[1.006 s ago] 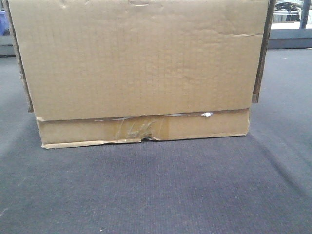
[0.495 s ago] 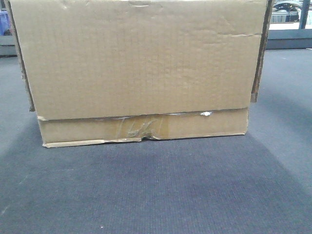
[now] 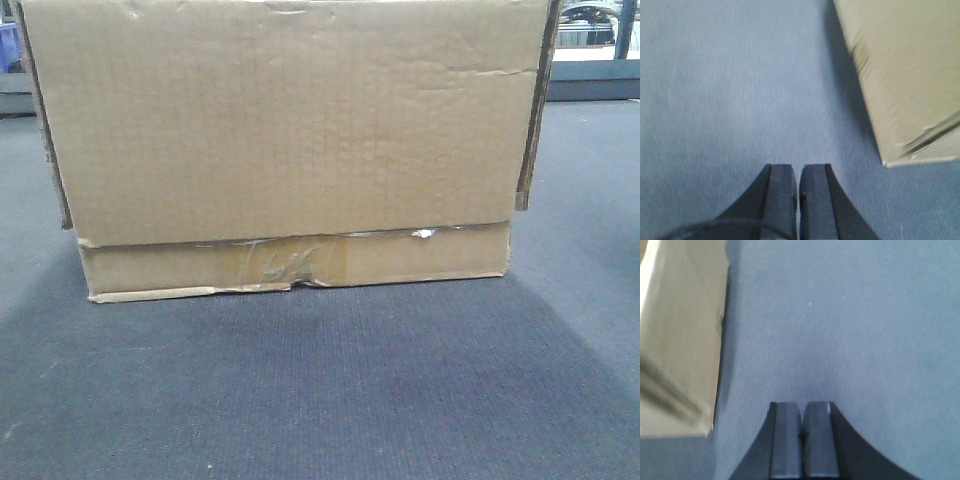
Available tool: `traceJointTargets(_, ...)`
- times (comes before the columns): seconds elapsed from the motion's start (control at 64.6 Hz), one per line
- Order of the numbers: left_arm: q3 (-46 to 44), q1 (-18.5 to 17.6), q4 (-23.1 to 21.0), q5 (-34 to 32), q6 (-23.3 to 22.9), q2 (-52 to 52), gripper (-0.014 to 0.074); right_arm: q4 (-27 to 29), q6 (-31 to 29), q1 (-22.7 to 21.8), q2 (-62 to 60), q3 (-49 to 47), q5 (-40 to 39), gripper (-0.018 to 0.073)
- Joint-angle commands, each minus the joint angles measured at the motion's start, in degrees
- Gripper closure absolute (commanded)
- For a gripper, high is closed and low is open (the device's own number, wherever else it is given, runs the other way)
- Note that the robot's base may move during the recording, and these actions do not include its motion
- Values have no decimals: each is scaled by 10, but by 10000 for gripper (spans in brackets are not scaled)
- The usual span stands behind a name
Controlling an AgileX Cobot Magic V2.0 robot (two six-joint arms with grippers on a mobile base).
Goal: Grab carton from right shelf to conveyor
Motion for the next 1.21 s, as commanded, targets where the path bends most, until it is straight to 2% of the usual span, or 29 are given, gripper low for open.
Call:
traceJointTargets(0.0, 25, 1, -5, -40, 10, -60, 579, -7, -5, -4, -68, 60, -66, 629)
traceJointTargets(0.201, 62, 1, 23, -85, 10, -194, 579, -11, -27, -4, -231, 147, -133, 629)
traceJointTargets(0.402, 69, 1, 49, -85, 10, -282, 579, -11, -34, -4, -328, 163, -168, 629)
traceJointTargets(0.758, 69, 1, 56, -85, 10, -306, 582, -11, -34, -4, -337, 163, -243, 629)
traceJointTargets(1.191, 69, 1, 56, -85, 10, -306, 582, -11, -34, -4, -337, 163, -247, 629)
